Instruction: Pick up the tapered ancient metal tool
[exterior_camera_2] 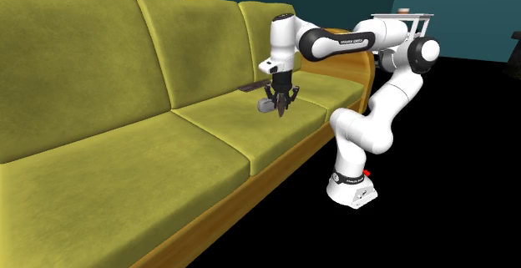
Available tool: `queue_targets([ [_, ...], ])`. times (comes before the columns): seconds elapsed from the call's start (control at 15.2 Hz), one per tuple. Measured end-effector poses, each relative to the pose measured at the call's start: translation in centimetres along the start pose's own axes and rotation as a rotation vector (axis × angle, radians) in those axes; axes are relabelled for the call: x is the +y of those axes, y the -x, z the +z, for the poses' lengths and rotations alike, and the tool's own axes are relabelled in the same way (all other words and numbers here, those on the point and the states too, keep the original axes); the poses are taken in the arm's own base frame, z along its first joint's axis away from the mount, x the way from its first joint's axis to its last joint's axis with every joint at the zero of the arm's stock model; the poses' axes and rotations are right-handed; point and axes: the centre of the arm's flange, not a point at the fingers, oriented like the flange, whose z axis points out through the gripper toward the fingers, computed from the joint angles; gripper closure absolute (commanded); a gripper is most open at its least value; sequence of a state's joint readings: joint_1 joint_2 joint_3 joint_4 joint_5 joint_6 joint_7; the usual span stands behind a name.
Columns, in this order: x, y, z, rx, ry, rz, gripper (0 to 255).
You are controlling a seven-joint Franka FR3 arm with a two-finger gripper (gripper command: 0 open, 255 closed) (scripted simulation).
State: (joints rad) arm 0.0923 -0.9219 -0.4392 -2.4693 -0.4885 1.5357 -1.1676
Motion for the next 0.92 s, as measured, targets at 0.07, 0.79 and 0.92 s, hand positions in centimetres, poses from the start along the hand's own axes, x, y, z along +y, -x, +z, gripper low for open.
queue_targets([
  [0.07,0.0,0.0,-0.5,0.0,0.0,0.0,255],
  [0.79,0.1,1.0,-6.2,0.0,0.0,0.0,255],
  [0.92,0.2,1.0,-7.0,0.0,0.0,0.0,255],
])
